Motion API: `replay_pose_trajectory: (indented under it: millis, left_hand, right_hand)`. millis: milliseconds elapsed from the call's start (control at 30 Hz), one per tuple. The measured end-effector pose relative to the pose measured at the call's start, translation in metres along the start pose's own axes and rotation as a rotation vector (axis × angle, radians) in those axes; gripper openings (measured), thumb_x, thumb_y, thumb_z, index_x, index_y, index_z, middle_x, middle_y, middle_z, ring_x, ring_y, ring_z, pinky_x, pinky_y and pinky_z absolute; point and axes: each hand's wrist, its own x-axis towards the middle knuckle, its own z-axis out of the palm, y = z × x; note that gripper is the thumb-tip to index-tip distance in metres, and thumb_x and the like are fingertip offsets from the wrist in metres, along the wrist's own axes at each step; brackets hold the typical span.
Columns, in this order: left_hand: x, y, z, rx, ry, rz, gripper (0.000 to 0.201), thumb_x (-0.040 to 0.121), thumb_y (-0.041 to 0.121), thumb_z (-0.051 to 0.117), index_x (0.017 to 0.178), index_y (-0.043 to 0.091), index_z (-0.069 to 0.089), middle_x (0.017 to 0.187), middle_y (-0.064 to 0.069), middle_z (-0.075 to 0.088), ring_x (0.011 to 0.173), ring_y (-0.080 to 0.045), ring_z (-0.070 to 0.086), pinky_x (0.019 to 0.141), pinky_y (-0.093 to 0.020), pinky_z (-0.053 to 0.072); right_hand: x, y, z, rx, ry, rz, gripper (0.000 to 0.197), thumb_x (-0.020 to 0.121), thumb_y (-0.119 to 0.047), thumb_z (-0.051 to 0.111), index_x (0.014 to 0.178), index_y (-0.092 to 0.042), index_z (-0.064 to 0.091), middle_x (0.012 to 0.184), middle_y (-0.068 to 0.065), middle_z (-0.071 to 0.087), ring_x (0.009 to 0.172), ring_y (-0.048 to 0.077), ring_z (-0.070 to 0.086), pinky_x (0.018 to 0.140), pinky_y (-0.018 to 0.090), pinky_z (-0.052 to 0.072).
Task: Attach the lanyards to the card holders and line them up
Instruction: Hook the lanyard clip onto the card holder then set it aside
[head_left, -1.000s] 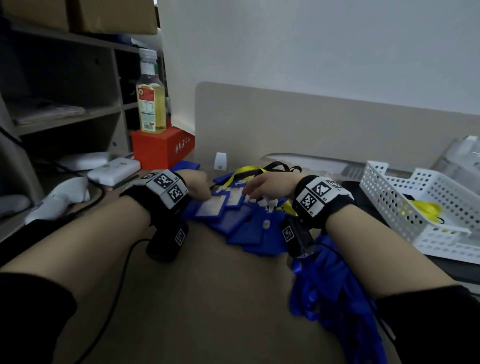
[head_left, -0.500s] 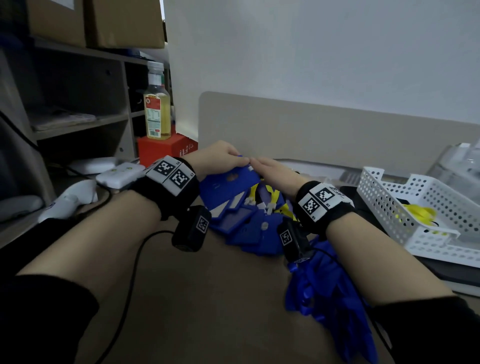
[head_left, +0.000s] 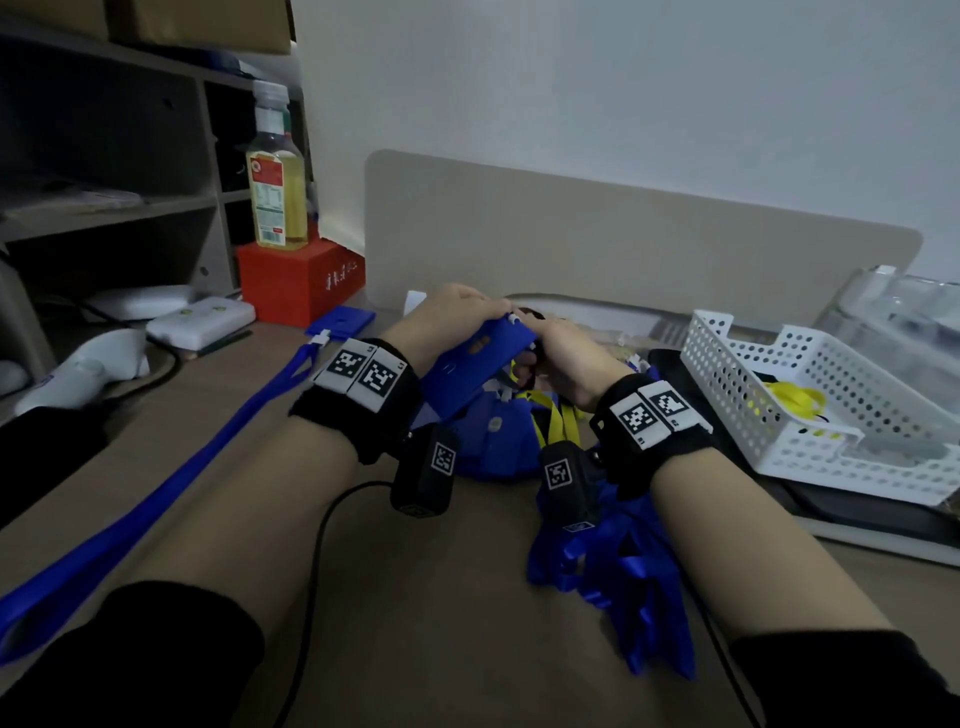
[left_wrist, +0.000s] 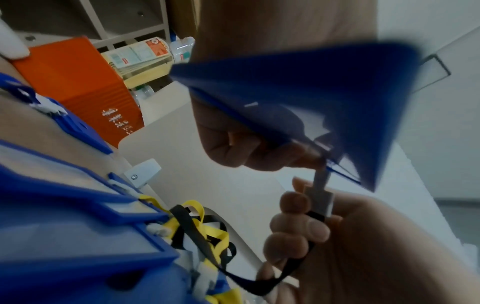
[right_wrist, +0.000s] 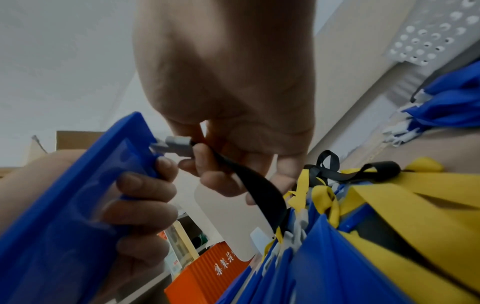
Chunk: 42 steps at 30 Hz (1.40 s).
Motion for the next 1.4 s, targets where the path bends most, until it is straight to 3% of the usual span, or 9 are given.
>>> replay_pose_trajectory:
  millis: [200,333,467,633,800,900,1100,1267,1400]
  left_hand:
    - [0.003,-0.011,0.017,0.022,0.0,0.026,0.026,0.098,0.027,0.053,0.085,0.007,0.061,0.058,-0.002,0.05,0.039,-0.004,0.043,0.042,-0.012,0.036]
    - [0.005,-0.017,0.023,0.053,-0.023,0.053,0.03,0.1,0.031,0.048,0.082,0.011,0.062,0.06,0.001,0.05,0.042,-0.003,0.044,0.043,-0.012,0.037]
    - [0.008,-0.018,0.025,0.261,0.03,0.154,0.037,0.102,0.03,0.041,0.085,0.004,0.061,0.062,-0.002,0.049,0.056,-0.013,0.044,0.059,-0.026,0.037]
    - [0.01,-0.014,0.025,0.439,0.026,0.201,0.039,0.102,0.027,0.037,0.069,0.012,0.051,0.064,-0.002,0.051,0.061,-0.016,0.047,0.063,-0.031,0.037]
    - [0.005,-0.006,0.022,0.68,0.056,0.297,0.035,0.102,0.023,0.032,0.071,0.019,0.046,0.074,0.0,0.051,0.078,-0.022,0.051,0.07,-0.032,0.036]
    - [0.002,-0.002,0.021,0.754,0.085,0.379,0.035,0.104,0.027,0.029,0.075,0.016,0.045,0.077,-0.005,0.053,0.076,-0.024,0.051,0.069,-0.033,0.035]
    - [0.004,-0.003,0.017,0.7,0.08,0.485,0.036,0.104,0.026,0.029,0.072,0.018,0.042,0.067,-0.001,0.047,0.065,-0.022,0.047,0.069,-0.036,0.04]
    - [0.008,-0.005,0.008,0.653,0.107,0.445,0.042,0.105,0.024,0.03,0.063,0.022,0.033,0.063,0.002,0.041,0.062,-0.018,0.039,0.066,-0.032,0.03]
    - [0.011,-0.005,-0.005,0.683,0.114,0.382,0.044,0.105,0.025,0.031,0.061,0.018,0.034,0.062,0.0,0.04,0.057,-0.011,0.037,0.062,-0.03,0.022]
  right_hand:
    - [-0.005,0.012,-0.009,0.27,-0.024,0.082,0.022,0.101,-0.027,0.038,0.088,-0.015,0.052,0.047,-0.008,0.03,0.047,0.008,0.023,0.049,0.02,0.022]
    - [-0.005,0.014,-0.008,0.327,-0.016,0.087,0.013,0.097,-0.018,0.042,0.099,-0.008,0.05,0.048,-0.006,0.027,0.041,0.005,0.023,0.04,0.017,0.023]
    - [-0.008,0.018,-0.004,0.385,0.0,0.088,0.023,0.098,-0.017,0.042,0.076,-0.013,0.047,0.047,-0.007,0.028,0.038,0.005,0.024,0.036,0.016,0.024]
    - [-0.011,0.014,0.001,0.231,0.08,0.037,0.015,0.098,-0.027,0.047,0.09,-0.015,0.051,0.052,-0.002,0.026,0.044,0.01,0.023,0.038,0.019,0.026]
    - [-0.017,0.007,0.006,0.302,0.048,0.019,0.019,0.101,-0.017,0.04,0.103,-0.011,0.057,0.051,-0.001,0.047,0.037,0.01,0.041,0.034,0.016,0.036]
    - [-0.018,0.007,0.006,0.376,0.014,0.019,0.021,0.102,-0.018,0.039,0.099,-0.012,0.059,0.055,-0.001,0.052,0.035,0.008,0.045,0.035,0.016,0.035]
    - [-0.015,0.009,0.008,0.46,-0.059,0.027,0.027,0.101,-0.021,0.036,0.091,-0.012,0.06,0.067,0.001,0.039,0.042,0.01,0.03,0.046,0.022,0.024]
    - [-0.017,0.006,0.007,0.446,-0.114,0.03,0.034,0.103,-0.034,0.034,0.081,-0.016,0.053,0.062,-0.001,0.031,0.04,0.007,0.026,0.047,0.02,0.021]
    - [-0.019,0.005,0.002,0.286,-0.106,-0.047,0.033,0.101,-0.019,0.036,0.069,-0.016,0.038,0.052,-0.006,0.026,0.041,0.006,0.02,0.047,0.022,0.015]
